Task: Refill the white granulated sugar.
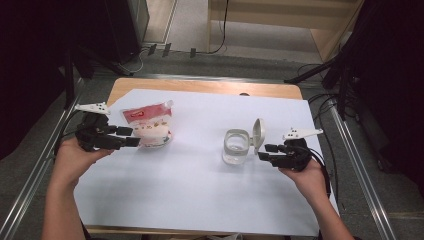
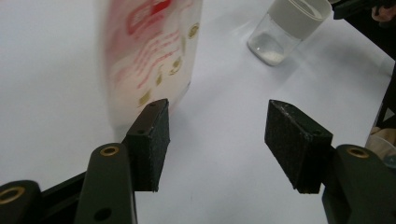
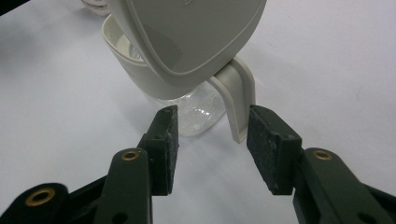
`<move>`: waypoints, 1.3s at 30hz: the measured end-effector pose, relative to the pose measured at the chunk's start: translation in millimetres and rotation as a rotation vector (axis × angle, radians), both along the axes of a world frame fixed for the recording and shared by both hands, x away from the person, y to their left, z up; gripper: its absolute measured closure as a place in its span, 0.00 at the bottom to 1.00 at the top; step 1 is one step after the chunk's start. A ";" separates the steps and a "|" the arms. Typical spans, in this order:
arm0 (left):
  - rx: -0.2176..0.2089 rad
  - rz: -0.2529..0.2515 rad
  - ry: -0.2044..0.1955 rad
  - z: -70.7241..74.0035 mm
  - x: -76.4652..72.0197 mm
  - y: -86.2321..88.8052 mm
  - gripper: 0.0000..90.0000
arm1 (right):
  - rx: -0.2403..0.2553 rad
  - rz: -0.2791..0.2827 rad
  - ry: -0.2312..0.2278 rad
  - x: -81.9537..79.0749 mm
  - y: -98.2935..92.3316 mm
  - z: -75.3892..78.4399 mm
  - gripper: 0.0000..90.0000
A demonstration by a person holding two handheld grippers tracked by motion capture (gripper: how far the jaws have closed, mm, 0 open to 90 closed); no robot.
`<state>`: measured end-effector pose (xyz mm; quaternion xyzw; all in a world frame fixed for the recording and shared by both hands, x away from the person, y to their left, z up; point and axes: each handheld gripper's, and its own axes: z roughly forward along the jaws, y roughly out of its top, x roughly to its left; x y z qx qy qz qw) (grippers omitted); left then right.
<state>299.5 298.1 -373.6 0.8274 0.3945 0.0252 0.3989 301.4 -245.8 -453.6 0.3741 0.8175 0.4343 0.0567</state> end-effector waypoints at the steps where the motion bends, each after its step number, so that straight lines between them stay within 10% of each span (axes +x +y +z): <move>1: -0.005 0.012 0.003 -0.3 -0.3 3.3 0.46 | 0.000 0.000 0.000 0.0 0.0 0.0 0.60; 9: -0.023 0.101 -0.011 -4.9 5.3 22.8 0.44 | -0.006 0.005 0.004 0.2 1.5 -0.9 0.60; 39: -0.066 0.028 0.004 -10.0 58.2 -7.7 0.71 | -0.006 0.012 0.006 -18.6 1.1 -5.0 0.61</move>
